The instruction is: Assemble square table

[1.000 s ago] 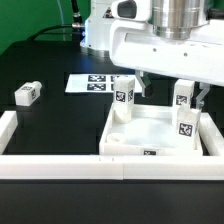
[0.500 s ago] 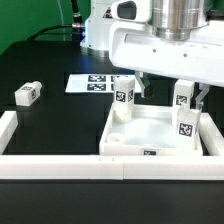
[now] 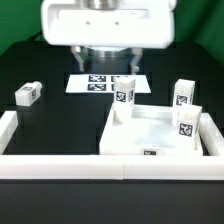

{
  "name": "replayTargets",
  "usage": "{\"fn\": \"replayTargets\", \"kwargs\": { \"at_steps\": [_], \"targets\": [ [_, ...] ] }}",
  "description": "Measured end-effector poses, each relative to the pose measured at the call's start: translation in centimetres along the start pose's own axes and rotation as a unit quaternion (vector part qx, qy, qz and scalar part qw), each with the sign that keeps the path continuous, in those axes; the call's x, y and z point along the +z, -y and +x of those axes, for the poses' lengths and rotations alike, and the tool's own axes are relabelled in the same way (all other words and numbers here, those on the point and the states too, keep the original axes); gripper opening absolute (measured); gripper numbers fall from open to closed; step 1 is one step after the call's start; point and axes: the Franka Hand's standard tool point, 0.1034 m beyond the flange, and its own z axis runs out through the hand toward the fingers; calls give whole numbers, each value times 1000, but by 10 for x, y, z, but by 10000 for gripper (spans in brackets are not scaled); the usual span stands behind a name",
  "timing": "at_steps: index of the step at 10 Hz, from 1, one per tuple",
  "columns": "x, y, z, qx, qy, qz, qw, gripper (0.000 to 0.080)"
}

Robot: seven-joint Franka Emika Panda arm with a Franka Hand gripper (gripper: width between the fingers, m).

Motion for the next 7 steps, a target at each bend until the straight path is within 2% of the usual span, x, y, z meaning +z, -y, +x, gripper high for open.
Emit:
{"fn": "replayTargets", "kwargs": {
  "at_steps": [6, 7],
  "targets": [
    [2, -3, -2, -19, 0, -1, 1000, 649],
    [6, -25, -10, -56, -4, -2, 998, 649]
  ]
}}
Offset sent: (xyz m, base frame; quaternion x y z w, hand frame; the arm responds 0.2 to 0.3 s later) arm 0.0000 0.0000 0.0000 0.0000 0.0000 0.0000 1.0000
